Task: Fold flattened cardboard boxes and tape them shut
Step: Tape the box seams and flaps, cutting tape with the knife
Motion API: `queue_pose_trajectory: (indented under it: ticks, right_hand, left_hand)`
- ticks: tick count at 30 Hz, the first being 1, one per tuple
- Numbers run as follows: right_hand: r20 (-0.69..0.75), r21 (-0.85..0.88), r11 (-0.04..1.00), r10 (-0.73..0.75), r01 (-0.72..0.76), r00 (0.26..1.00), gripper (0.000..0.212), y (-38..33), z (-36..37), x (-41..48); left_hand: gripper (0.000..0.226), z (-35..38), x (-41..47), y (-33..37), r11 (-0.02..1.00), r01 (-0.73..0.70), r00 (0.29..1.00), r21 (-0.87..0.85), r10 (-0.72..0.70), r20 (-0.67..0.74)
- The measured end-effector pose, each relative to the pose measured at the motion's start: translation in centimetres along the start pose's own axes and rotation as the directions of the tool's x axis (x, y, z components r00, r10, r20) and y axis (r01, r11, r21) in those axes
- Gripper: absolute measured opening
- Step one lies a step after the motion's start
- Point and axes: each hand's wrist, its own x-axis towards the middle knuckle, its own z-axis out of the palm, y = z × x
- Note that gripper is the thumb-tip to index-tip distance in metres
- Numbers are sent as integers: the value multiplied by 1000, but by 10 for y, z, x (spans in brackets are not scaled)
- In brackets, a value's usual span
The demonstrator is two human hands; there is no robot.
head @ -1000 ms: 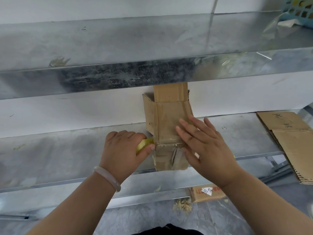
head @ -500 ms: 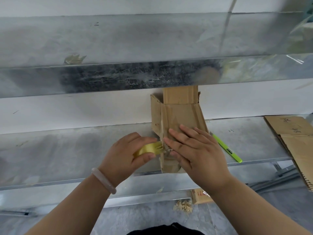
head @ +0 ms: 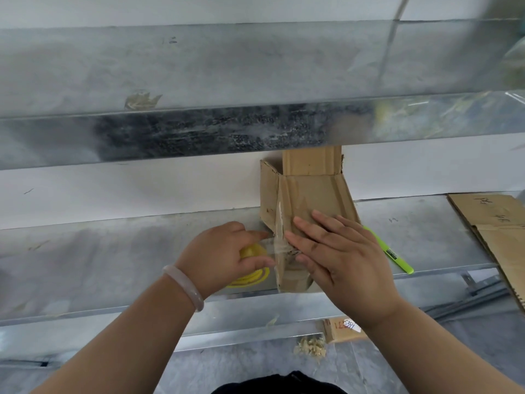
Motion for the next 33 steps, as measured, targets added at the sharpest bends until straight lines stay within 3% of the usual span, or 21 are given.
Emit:
queue_pose_trajectory:
  ticks: [6, 13, 16, 18, 20, 22, 23, 24, 26, 30, 33]
  right_hand:
    - [-14, 6, 1000, 7, -6, 1000, 29, 1, -3, 0]
    - [4, -13, 1000, -8, 8, 1000, 30, 0, -3, 0]
    - [27, -124, 990, -67, 70, 997, 36, 2, -4, -3]
    - [-24, -181, 981, -69, 63, 997, 44, 4, -5, -8]
    - [-168, -125, 988, 64, -86, 984, 51, 13, -8, -17]
    - [-238, 18, 926, 371, -378, 897, 52, 33, -7, -31]
    - [-196, 67, 832, 552, -551, 810, 53, 47, -4, -38]
    - [-106, 69, 713, 701, -698, 705, 53, 61, -1, -46]
    - [104, -48, 512, 856, -858, 506, 52, 90, 12, -63]
    - [380, -368, 453, 871, -812, 313, 45, 122, 34, -83]
    - [323, -563, 460, 887, -687, 329, 20, 115, 42, -86]
  left_hand:
    - [42, 4, -11, -13, 958, -65, 980, -281, 8, -199]
    - [36, 21, -16, -5, 956, -52, 967, -290, -24, -253]
    - [27, 22, -13, 4, 961, -68, 961, -269, -9, -275]
    - [23, 20, -11, 10, 959, -57, 953, -278, -31, -303]
    - [22, 19, -9, 16, 960, -47, 951, -277, -43, -307]
    - [23, 19, -8, 19, 959, -51, 954, -278, -35, -298]
    - [24, 19, -8, 20, 958, -53, 955, -282, -33, -294]
    - [25, 19, -8, 21, 957, -51, 957, -287, -36, -289]
    - [25, 19, -9, 20, 956, -35, 961, -290, -47, -271]
    - [24, 19, -10, 17, 960, 21, 962, -278, -95, -257]
    - [25, 16, -12, 17, 950, 32, 960, -311, -116, -256]
